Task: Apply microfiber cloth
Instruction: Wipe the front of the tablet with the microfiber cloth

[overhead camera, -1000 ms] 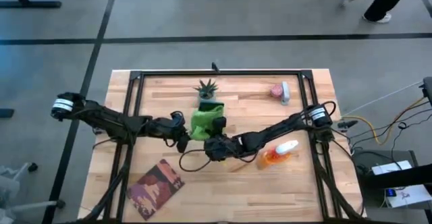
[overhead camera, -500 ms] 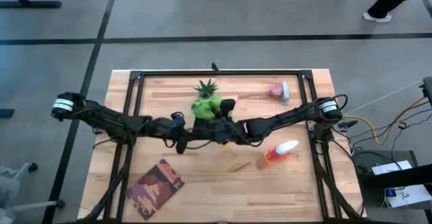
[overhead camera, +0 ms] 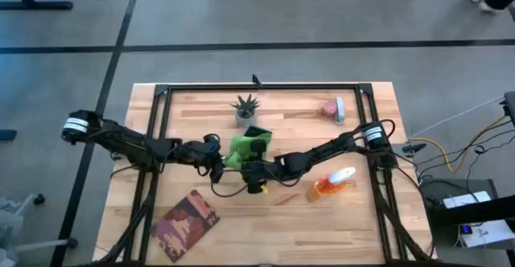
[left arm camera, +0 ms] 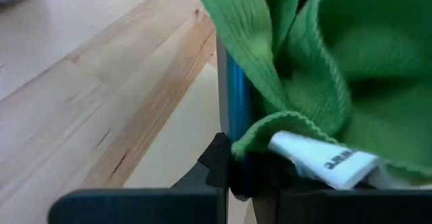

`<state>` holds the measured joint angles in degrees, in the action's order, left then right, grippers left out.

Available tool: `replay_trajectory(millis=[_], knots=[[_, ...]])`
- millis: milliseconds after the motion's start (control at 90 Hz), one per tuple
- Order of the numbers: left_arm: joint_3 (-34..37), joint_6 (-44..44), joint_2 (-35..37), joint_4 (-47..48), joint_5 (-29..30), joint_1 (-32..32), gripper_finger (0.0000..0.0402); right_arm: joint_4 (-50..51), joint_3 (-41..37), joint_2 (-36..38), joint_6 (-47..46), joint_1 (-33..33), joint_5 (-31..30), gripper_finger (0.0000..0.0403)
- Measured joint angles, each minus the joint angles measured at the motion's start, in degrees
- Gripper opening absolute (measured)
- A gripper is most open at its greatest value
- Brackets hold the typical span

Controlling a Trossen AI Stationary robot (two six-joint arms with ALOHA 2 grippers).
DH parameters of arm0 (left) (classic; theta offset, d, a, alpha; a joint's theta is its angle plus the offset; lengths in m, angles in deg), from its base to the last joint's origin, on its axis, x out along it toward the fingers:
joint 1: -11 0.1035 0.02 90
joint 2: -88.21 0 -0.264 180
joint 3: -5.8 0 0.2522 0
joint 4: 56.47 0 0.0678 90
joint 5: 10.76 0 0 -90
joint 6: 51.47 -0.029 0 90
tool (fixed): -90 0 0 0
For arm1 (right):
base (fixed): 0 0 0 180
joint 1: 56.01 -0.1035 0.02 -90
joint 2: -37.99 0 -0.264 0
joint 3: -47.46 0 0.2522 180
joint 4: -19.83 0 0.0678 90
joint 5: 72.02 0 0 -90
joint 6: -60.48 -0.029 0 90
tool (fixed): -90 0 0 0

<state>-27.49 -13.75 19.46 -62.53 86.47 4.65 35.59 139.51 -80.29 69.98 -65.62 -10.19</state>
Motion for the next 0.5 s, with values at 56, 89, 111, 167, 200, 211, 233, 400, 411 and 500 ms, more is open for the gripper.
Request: replay_trajectory(millis=[56,89,111,167,200,211,233,400,411,500], knots=[[-0.1,0.4,0.1,0.4,0.3,0.0,0.0009,1.3,0.0,0.6,0.6,0.0,-2.0,0.0003],[-0.1,1.1,0.1,0.5,0.3,0.0,0.0009,2.5,0.0,1.0,1.1,0.0,-3.9,0.0003],[-0.1,1.7,0.2,0.7,0.3,0.0,0.0009,3.0,-0.1,1.4,1.7,0.0,-5.6,0.0003],[-0.1,3.2,0.2,1.0,0.0,0.0,0.0009,5.1,-0.2,2.8,2.9,0.0,-10.4,0.0003],[-0.1,3.8,0.2,1.3,-0.9,0.0,0.0009,6.2,-0.2,3.6,3.4,0.0,-13.5,0.0003],[-0.1,4.0,0.2,1.4,-1.2,0.0,0.0009,6.4,-0.2,3.9,3.5,0.0,-14.4,0.0003],[-0.1,4.4,0.2,1.6,-2.0,0.0,0.0009,6.9,-0.2,4.6,3.5,0.0,-16.1,0.0003],[-0.1,8.6,0.2,3.1,-9.7,0.0,0.0009,9.5,-0.2,7.0,0.2,0.3,-19.6,0.0003],[-0.1,9.0,0.2,3.1,-10.4,0.0,0.0009,9.5,-0.2,7.0,-0.1,0.3,-19.3,0.0003],[-0.2,12.1,0.2,3.6,-14.4,0.0,0.0009,9.0,-0.4,7.0,-3.6,0.3,-15.5,0.0003]])
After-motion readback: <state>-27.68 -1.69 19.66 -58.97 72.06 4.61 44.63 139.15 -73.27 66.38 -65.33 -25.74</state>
